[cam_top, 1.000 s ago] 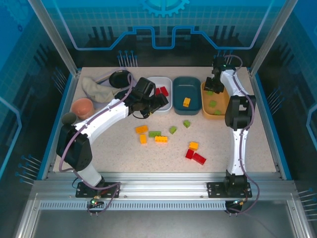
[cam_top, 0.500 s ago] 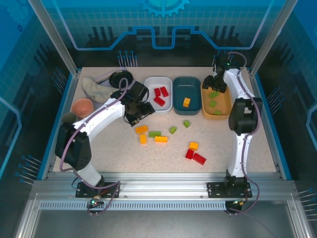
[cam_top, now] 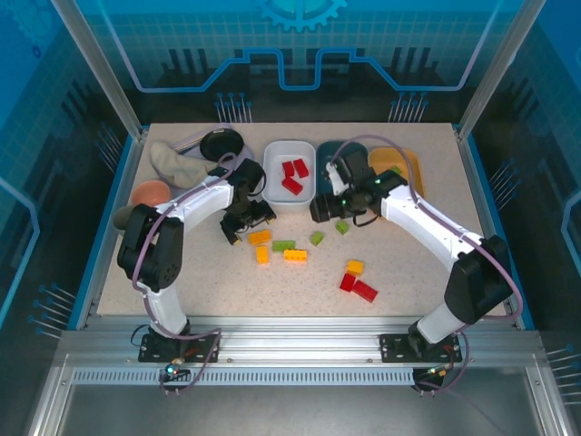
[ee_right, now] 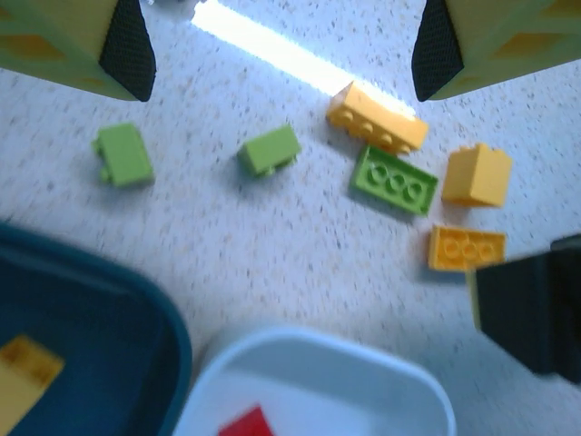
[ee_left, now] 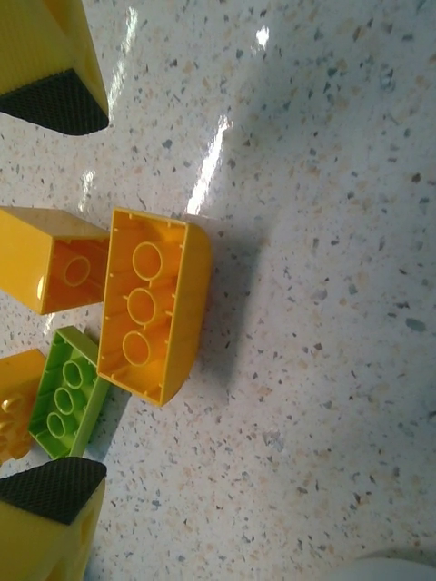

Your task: Sort the legos into containers by color

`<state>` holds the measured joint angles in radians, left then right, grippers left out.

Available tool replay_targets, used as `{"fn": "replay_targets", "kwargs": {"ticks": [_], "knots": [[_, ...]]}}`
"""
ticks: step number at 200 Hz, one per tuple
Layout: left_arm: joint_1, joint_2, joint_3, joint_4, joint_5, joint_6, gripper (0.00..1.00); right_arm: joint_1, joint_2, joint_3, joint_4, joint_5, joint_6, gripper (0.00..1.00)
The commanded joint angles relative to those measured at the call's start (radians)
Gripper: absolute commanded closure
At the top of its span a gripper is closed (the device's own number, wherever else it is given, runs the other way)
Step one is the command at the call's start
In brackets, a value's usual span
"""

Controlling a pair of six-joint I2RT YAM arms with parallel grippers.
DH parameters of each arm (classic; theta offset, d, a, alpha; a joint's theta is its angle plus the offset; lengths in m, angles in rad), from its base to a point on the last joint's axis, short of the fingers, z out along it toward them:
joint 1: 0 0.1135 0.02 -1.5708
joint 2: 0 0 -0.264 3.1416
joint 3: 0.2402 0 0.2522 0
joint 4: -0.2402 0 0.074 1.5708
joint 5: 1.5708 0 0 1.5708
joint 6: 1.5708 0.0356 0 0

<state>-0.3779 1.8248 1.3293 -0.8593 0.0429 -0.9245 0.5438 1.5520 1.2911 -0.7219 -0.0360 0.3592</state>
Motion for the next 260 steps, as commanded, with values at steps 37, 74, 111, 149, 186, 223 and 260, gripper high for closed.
{"fn": "replay_targets", "kwargs": {"ticks": [37, 74, 111, 149, 186, 223, 260], "knots": [[0.006, -0.091, -0.142, 0.125, 0.124, -0.295, 0.01, 0.060, -0.075, -0.052, 0.026, 0.001, 0.048, 0.22], [0.007, -0.131, -0.225, 0.298, 0.085, -0.512, 0.01, 0.060, -0.065, -0.046, 0.030, -0.013, 0.049, 0.22], [0.005, -0.084, -0.236, 0.354, 0.081, -0.638, 0.01, 0.063, -0.056, -0.045, 0.027, -0.023, 0.040, 0.23], [-0.002, -0.046, -0.262, 0.389, 0.097, -0.731, 0.02, 0.063, -0.065, -0.058, 0.026, -0.018, 0.039, 0.23], [0.008, -0.005, -0.222, 0.337, 0.068, -0.758, 0.11, 0.063, -0.073, -0.063, 0.026, -0.022, 0.043, 0.23], [0.010, 0.035, -0.168, 0.241, 0.046, -0.783, 0.36, 0.067, -0.076, -0.058, 0.024, -0.028, 0.048, 0.24], [0.014, 0.075, -0.132, 0.172, 0.038, -0.792, 0.42, 0.078, -0.079, -0.049, 0.029, -0.037, 0.046, 0.24]]}}
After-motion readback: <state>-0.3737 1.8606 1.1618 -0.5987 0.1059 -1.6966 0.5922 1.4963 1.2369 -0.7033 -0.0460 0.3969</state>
